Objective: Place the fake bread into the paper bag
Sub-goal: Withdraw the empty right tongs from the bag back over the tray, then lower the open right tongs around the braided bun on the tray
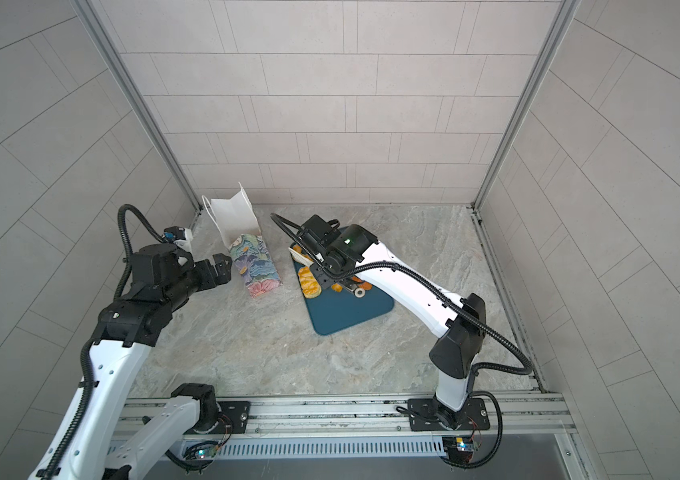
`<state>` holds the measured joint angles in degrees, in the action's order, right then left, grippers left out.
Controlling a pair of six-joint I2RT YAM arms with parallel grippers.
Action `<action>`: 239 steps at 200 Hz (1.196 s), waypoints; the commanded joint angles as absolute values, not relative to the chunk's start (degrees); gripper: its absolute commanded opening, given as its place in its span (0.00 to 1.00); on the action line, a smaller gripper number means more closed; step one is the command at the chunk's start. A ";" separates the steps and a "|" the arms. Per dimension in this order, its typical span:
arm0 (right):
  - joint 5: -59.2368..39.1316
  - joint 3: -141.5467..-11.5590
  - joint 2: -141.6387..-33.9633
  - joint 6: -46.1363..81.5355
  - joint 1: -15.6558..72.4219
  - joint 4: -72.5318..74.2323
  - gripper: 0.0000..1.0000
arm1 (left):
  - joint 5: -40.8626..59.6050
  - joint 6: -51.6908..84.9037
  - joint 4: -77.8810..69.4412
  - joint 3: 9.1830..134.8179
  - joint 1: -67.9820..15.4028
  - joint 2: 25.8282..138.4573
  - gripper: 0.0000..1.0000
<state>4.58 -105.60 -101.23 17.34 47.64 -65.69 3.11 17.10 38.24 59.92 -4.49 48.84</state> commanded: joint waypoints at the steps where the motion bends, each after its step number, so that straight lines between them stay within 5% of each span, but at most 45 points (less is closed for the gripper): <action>1: 5.10 -101.45 -98.79 23.56 48.31 -63.61 0.57 | 1.51 17.19 37.69 58.85 -5.14 48.60 1.00; 81: 3.57 -92.23 -102.36 31.71 51.38 -59.61 0.58 | -0.97 15.14 37.40 59.25 -8.68 49.31 1.00; 239: 2.65 -94.63 -113.61 37.17 52.29 -57.56 0.59 | -1.85 13.01 37.84 57.38 -9.32 47.24 1.00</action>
<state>1.56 -93.19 -112.07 35.42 52.03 -57.84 -0.75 14.00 37.98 57.93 -9.15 48.18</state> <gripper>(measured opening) 0.587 0.998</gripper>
